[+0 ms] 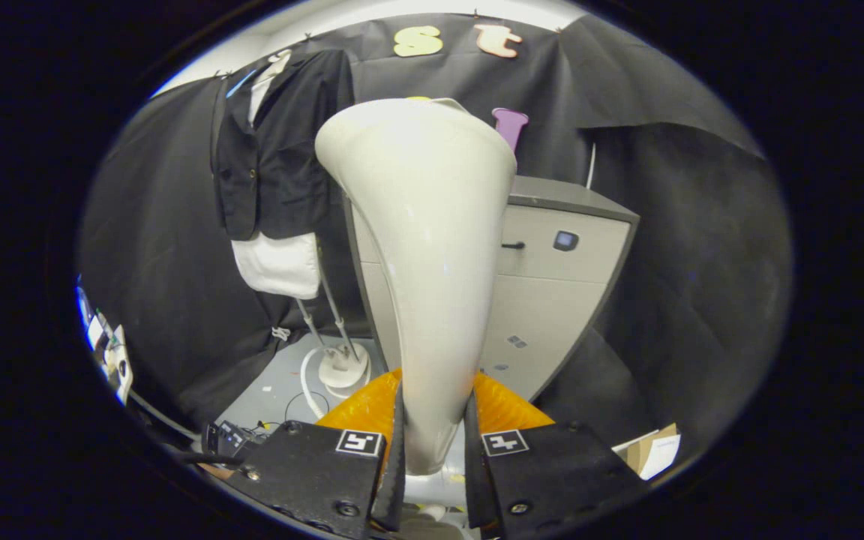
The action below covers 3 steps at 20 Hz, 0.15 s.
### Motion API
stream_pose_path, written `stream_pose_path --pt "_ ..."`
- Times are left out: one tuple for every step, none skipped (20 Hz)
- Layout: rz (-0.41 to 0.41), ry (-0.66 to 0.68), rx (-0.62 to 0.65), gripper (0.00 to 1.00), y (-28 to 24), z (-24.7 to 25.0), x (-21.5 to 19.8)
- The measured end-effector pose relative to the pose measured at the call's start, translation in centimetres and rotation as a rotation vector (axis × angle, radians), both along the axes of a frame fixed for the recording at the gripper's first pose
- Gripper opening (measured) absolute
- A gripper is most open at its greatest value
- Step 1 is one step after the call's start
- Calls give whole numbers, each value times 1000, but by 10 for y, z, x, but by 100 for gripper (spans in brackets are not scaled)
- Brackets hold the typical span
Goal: Iron the clothes twice with a garment steamer, once on the left side and once on the right side.
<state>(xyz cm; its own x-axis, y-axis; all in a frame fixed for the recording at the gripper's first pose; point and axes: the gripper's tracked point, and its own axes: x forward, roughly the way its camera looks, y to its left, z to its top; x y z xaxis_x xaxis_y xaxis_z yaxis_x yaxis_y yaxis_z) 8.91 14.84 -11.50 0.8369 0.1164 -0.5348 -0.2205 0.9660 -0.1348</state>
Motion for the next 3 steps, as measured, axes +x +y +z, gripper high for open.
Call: stream_pose_path --pt "-9 3 11 35 -5 1 -3" --pt "-15 8 23 35 -10 2 -7" --pt "-19 16 37 35 -13 1 -11"
